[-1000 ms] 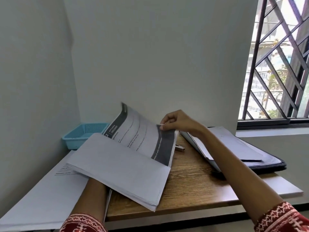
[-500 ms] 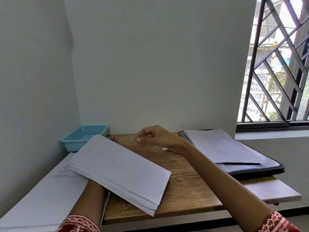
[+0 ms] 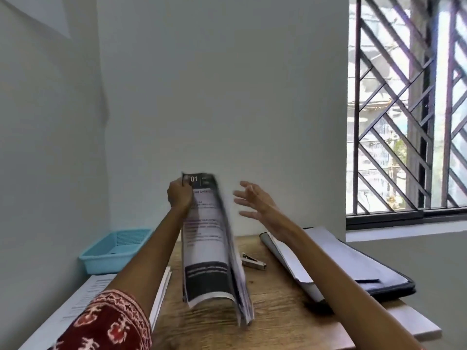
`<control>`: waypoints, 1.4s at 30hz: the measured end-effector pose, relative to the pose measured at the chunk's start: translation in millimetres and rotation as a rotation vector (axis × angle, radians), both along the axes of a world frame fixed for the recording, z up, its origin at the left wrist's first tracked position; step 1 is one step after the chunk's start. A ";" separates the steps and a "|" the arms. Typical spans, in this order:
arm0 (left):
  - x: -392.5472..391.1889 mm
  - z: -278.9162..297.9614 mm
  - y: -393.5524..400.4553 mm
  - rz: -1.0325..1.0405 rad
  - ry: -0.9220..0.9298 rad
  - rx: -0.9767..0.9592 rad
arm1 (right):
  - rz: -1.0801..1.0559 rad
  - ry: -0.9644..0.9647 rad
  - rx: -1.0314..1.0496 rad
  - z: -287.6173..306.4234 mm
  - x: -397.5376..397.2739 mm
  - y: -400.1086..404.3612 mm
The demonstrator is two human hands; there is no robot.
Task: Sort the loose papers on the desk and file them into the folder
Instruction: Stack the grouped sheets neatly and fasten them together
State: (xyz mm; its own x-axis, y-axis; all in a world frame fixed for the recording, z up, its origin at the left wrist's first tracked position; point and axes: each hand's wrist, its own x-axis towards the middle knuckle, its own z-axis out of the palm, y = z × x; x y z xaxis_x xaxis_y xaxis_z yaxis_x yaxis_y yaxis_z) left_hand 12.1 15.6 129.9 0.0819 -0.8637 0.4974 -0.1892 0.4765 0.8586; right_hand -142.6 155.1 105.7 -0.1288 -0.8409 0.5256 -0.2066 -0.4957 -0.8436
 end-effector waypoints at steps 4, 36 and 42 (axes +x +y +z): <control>-10.9 15.5 20.4 -0.089 0.061 -0.099 | -0.097 0.018 -0.085 -5.6 -9.4 9.6; 26.2 -95.6 55.2 -0.383 0.279 0.102 | -0.201 -0.102 0.213 -59.4 -8.9 -5.1; 24.0 -96.4 38.5 -0.227 0.757 0.439 | -0.104 -0.323 0.244 -61.5 -18.8 -5.8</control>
State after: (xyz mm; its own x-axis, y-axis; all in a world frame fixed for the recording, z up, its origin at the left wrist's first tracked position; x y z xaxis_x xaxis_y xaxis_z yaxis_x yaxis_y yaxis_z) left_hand 36.2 54.1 33.4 0.0577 -0.9983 0.0015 0.5592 0.0335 0.8284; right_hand -161.3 149.3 44.2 -0.3456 -0.9094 0.2315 0.0493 -0.2639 -0.9633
